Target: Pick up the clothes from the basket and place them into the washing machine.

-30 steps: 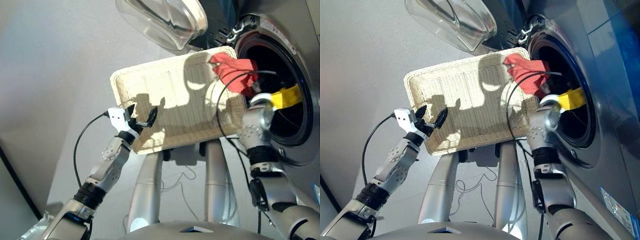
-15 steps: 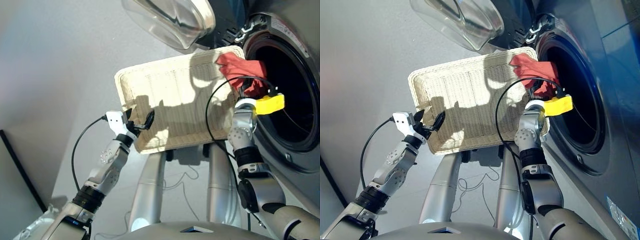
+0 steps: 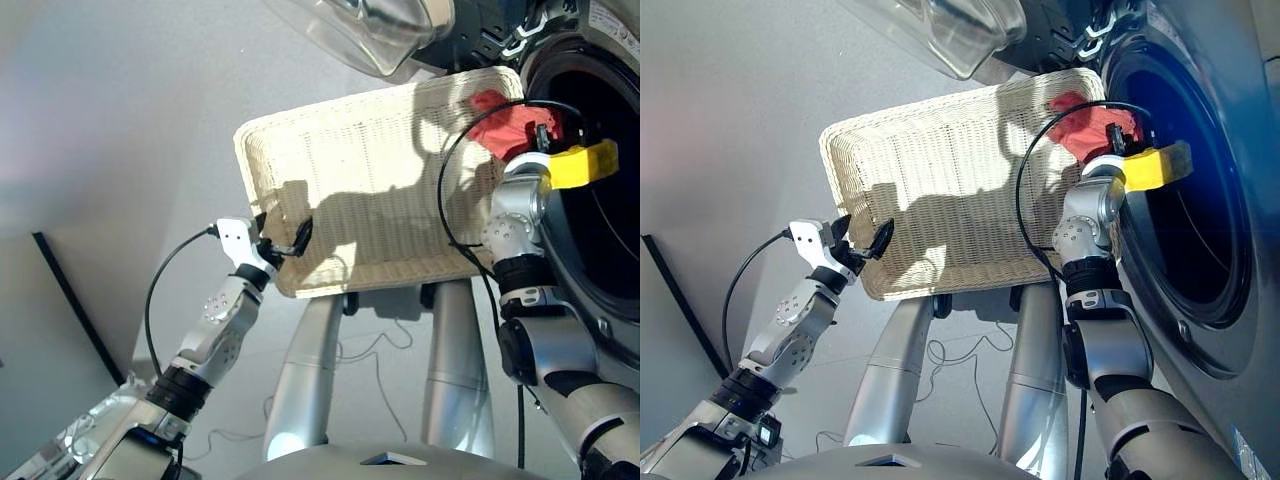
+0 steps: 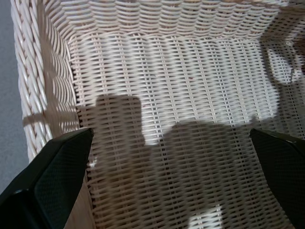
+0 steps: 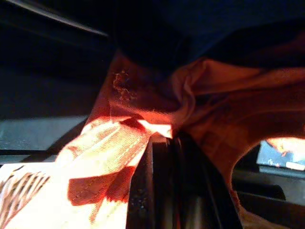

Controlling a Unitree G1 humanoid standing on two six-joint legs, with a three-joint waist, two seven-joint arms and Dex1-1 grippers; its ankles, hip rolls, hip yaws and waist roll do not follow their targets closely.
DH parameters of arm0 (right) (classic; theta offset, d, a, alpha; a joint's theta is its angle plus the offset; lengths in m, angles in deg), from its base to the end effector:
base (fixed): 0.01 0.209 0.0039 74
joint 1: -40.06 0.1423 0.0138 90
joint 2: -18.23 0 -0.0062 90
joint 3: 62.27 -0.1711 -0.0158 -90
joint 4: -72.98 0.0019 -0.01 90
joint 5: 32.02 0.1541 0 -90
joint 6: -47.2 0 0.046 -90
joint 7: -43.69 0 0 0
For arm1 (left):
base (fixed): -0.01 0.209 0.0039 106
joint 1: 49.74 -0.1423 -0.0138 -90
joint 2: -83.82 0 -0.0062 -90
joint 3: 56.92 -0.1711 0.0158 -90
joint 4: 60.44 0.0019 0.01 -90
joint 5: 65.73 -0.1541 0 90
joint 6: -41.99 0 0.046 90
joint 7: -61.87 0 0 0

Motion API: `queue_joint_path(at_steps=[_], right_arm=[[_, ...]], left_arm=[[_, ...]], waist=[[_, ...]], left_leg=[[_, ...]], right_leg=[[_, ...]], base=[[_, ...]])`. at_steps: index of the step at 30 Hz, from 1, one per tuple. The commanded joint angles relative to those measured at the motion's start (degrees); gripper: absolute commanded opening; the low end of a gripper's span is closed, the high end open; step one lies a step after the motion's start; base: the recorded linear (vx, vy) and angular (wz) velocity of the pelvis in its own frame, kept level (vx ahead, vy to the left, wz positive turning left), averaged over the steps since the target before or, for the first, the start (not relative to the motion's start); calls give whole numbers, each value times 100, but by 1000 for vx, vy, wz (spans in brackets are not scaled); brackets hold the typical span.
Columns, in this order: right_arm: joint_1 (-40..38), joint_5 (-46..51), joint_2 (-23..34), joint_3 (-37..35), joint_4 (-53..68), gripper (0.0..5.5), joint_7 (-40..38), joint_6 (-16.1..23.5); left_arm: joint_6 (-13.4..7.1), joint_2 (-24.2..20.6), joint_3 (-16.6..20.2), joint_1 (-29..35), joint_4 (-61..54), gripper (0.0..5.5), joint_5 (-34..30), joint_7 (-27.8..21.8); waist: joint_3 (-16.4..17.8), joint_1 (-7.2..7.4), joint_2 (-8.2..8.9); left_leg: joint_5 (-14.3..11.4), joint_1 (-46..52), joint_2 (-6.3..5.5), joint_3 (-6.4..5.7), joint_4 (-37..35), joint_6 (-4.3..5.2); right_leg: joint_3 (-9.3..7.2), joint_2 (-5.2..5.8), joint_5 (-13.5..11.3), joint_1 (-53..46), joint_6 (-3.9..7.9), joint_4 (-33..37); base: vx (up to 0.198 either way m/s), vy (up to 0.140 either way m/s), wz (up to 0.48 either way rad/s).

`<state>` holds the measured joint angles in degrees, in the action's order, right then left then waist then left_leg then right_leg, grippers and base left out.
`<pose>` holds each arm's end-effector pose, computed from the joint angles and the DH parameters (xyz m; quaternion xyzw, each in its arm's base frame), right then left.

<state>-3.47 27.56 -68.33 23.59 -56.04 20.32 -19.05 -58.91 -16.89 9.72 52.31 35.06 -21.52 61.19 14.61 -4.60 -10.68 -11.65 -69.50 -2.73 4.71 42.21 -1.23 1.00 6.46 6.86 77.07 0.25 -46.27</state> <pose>0.3404 -0.2134 0.1761 0.4120 -0.1898 -0.2516 0.8549 0.2444 0.1513 0.0743 -0.1363 -0.0326 -0.1724 0.9750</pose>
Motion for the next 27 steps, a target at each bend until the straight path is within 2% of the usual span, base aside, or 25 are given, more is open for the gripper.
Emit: queue_joint_path(at_steps=[1,6,10,13,16,17,18,20,24,27], right_arm=[[62,-653,457,-39,1075,0,-4,312],[347,-951,1166,-605,1301,0,-226,894],[457,-1380,1388,-1046,1556,0,-878,1331],[355,-1516,1364,-1275,1349,0,-1254,1322],[124,-1483,1257,-1200,1116,0,-1215,1139],[57,-1404,1179,-1126,1038,214,-1107,1075],[-61,-1337,1110,-1062,1023,550,-966,981],[-284,-1261,922,-764,839,550,-643,722],[-1005,-1157,798,-206,831,550,238,93],[-1359,-1198,816,98,829,550,623,-200]], left_arm=[[-257,-209,291,-157,-493,550,-101,-28],[-344,-212,342,-135,-432,550,-71,-254],[-362,-207,276,-99,-375,550,-54,-289],[-383,-214,232,-86,-389,550,-35,-287],[-421,-199,225,-100,-361,550,24,-270],[-419,-216,219,-108,-332,550,26,-256],[-423,-199,250,-144,-341,550,27,-247],[-416,-189,273,-199,-329,550,46,-244],[-343,-152,451,-464,-350,550,110,-339],[-283,-192,554,-629,-343,550,142,-408]], waist=[[-18,111,-149],[-97,175,-93],[-137,235,-85],[-134,261,-76],[-98,288,-76],[-106,282,-73],[-112,288,-67],[-121,255,-47],[-133,285,50],[-170,321,162]], left_leg=[[245,79,124,-270,-307,-26],[213,287,131,-214,-455,-41],[180,502,152,-166,-612,-69],[177,630,139,-167,-706,-77],[206,678,136,-154,-768,-74],[215,683,137,-150,-774,-69],[228,686,148,-150,-785,-67],[252,682,163,-154,-783,-66],[309,710,199,-186,-790,-36],[342,755,213,-211,-825,-19]], right_leg=[[-175,-71,69,-280,199,84],[-131,-107,32,-418,242,233],[-82,-111,16,-584,288,354],[-56,-104,2,-712,307,449],[-58,-88,-40,-798,303,573],[-67,-87,-55,-812,295,614],[-68,-95,-75,-817,293,644],[-90,-102,-96,-847,278,666],[-162,-92,-170,-966,250,750],[-218,-89,-231,-1074,236,854]], base=[[0,0,0],[0,0,0],[32,42,-96],[9,31,-219],[0,0,0],[0,0,0],[0,0,0],[0,0,0],[0,0,0],[0,0,0]])
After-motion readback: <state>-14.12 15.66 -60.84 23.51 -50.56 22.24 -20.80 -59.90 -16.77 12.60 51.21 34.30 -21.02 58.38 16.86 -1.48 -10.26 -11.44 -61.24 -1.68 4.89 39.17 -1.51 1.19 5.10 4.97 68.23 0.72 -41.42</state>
